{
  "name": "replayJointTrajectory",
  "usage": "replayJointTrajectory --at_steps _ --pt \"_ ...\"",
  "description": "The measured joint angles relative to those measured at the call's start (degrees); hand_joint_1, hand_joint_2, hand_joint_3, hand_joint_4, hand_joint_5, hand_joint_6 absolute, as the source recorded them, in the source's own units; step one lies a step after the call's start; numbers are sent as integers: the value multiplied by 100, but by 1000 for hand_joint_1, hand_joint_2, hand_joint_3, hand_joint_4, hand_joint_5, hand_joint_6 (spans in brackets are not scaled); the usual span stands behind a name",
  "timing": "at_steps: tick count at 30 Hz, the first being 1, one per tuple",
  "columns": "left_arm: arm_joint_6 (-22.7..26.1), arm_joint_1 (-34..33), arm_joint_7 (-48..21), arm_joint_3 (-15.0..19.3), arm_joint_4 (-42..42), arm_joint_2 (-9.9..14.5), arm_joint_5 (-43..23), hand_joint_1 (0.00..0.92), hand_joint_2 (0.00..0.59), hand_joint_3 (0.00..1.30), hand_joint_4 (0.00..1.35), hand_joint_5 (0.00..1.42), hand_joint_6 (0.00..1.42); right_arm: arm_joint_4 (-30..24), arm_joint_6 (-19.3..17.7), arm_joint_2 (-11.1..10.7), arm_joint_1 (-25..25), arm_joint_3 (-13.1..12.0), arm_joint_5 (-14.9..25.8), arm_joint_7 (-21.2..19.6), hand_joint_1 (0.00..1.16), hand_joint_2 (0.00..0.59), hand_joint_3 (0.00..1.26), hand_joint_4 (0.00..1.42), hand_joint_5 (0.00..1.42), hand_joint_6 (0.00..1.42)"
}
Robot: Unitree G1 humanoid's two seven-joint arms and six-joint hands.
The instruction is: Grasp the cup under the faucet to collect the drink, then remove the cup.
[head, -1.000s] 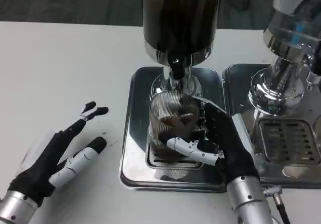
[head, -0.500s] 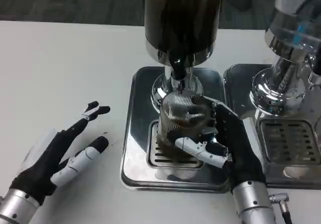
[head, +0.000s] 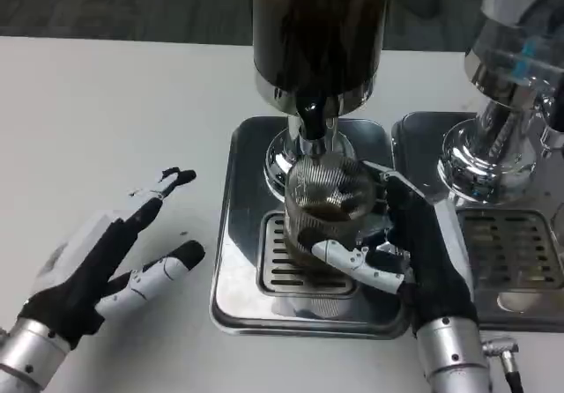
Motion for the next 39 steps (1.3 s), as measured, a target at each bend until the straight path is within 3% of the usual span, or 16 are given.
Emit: replayJointTrajectory --at_steps 19,24,31,39 --pt "622 363 542 -164 -976 419 887 0 121 0 0 0 0 -523 87 -121 419 62 -218 32 1000 222 477 547 669 994" --pt "761 535 678 -228 -1340 707 1287 0 118 0 0 0 0 -797 132 -155 620 63 -221 55 988 220 488 563 680 1012" --pt "1140 1027 924 -226 -1978 1062 1727 0 116 0 0 0 0 -1081 224 -285 763 72 -243 147 985 219 489 563 679 1016" --pt "1793 1764 1060 -90 -2904 1166 2024 0 118 0 0 0 0 -1429 293 -377 1047 117 -249 330 977 217 491 563 679 1020"
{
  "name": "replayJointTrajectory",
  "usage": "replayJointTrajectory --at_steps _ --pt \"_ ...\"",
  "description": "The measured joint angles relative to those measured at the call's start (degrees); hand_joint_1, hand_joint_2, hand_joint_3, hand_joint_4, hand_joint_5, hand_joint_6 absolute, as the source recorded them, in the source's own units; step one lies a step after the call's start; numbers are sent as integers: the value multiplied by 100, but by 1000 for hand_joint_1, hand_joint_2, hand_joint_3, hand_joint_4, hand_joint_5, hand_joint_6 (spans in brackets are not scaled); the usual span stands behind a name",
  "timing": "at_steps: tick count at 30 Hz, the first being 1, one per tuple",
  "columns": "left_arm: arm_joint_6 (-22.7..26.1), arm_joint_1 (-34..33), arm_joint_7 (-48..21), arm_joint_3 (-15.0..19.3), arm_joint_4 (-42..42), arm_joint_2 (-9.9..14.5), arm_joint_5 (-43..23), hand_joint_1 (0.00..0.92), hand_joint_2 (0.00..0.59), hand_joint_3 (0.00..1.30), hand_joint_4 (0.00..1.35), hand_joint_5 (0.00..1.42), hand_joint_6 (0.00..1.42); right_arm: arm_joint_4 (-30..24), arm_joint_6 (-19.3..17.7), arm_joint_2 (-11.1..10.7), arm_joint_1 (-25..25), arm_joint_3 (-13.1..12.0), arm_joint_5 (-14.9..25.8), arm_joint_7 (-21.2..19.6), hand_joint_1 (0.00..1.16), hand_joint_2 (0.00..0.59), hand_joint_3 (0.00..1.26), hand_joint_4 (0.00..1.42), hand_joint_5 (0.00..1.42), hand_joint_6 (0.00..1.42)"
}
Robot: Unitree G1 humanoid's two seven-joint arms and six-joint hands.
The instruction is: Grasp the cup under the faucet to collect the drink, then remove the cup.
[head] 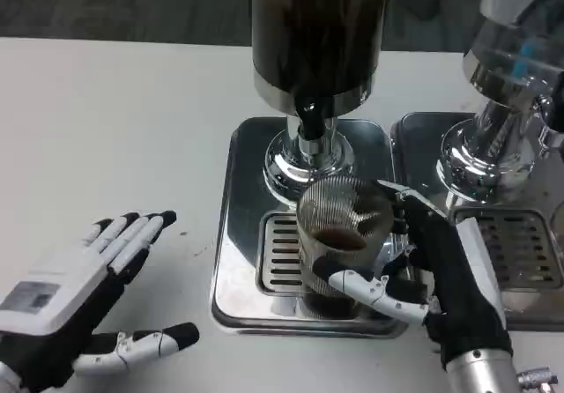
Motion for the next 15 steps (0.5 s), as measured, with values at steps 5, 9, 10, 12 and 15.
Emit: replayJointTrajectory --at_steps 5,9,10,12,15 --pt "281 408 226 38 -303 -1 169 0 118 0 0 0 0 -196 28 -34 153 87 -91 54 973 217 495 573 685 1021" --pt "451 605 280 43 -489 -2 187 0 114 0 0 0 0 -358 34 -92 319 189 -90 189 971 217 502 579 693 1040" --pt "472 632 285 43 -523 -2 198 0 113 0 0 0 0 -381 35 -106 348 200 -91 202 970 217 502 585 701 1042" --pt "511 682 306 43 -568 -2 213 0 112 0 0 0 0 -455 40 -122 410 211 -91 229 970 217 504 586 704 1044" --pt "569 811 311 44 -613 -2 214 0 110 0 0 0 0 -580 41 -124 501 213 -85 232 970 217 507 591 704 1045"
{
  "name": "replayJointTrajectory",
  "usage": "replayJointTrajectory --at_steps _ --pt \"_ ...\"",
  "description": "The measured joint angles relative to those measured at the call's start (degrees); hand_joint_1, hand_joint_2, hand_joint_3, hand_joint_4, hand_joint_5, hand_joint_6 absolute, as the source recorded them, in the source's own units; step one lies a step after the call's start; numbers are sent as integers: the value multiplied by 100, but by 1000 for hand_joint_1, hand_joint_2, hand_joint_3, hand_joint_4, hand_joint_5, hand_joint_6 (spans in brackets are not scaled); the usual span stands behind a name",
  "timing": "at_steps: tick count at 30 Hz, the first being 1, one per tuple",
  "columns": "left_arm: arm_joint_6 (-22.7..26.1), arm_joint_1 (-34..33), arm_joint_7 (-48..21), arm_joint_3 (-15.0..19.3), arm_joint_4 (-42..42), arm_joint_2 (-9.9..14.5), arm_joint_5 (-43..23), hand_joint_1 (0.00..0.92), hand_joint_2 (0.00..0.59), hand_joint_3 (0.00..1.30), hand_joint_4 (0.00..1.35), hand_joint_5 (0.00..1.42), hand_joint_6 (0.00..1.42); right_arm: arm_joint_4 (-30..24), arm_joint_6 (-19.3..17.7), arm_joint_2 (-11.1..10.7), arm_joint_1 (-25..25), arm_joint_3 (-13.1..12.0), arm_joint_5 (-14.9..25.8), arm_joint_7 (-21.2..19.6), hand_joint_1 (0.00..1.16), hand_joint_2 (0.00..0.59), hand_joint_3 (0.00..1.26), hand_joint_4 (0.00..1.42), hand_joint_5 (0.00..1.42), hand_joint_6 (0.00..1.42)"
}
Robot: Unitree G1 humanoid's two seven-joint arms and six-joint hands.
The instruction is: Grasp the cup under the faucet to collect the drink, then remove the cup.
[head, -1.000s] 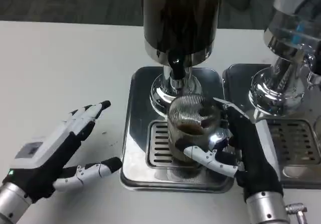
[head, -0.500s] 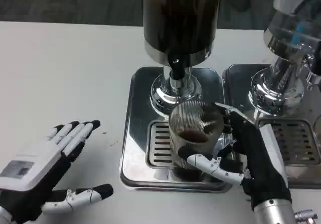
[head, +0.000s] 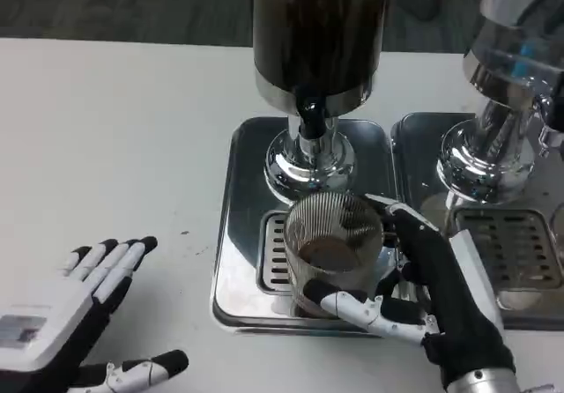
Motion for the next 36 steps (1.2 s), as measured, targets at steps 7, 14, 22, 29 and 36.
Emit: replayJointTrajectory --at_steps 7,14,22,29,36 --pt "205 247 74 89 -313 0 164 0 105 0 0 0 0 -277 0 -57 226 78 -4 63 970 217 510 595 705 1045" --pt "305 501 232 199 -519 -1 294 0 102 0 0 0 0 -430 0 -72 390 144 1 172 970 217 516 595 705 1059" --pt "353 622 357 208 -609 -34 360 0 96 0 0 0 0 -468 0 -119 436 178 -65 201 969 217 517 603 705 1046" --pt "354 641 442 205 -610 -66 378 0 95 0 0 0 0 -476 0 -171 436 160 -26 257 969 217 517 603 705 1039" --pt "388 643 472 200 -610 -76 380 0 95 0 0 0 0 -476 0 -171 436 139 -5 259 969 217 519 603 705 1038"
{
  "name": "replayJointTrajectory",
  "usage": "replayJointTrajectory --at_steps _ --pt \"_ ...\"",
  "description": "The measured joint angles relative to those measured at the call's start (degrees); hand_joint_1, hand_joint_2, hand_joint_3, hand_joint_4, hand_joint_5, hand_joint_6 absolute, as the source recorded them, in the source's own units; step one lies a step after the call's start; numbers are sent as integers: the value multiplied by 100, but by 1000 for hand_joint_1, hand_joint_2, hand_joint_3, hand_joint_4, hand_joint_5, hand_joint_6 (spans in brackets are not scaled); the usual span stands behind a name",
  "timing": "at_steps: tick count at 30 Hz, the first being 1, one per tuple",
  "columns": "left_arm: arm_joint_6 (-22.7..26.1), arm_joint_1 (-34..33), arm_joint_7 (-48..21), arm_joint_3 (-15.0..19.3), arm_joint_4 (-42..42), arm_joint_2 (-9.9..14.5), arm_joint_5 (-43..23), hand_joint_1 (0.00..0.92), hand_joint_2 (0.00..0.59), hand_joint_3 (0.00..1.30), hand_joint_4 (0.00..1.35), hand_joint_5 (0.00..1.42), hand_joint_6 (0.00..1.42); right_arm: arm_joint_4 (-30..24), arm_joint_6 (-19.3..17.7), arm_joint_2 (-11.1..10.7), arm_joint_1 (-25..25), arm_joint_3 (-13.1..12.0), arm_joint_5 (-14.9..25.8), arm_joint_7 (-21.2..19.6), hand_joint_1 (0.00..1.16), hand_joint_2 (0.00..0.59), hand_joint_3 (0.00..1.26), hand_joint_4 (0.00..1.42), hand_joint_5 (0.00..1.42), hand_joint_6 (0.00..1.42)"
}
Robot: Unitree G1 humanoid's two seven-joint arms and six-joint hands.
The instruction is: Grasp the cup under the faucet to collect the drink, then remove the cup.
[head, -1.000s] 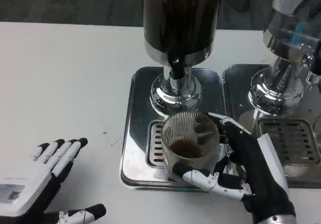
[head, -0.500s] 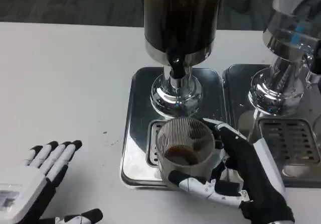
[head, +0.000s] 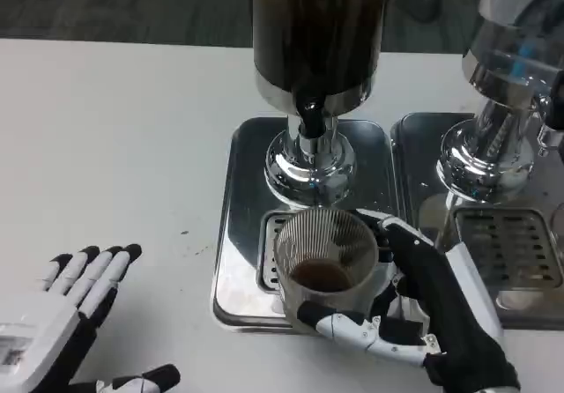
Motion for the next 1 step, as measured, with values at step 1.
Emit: replayJointTrajectory --at_steps 1 --pt "3 1 0 0 0 0 0 0 95 0 0 0 0 0 0 0 0 0 0 0 969 217 520 603 705 1038"
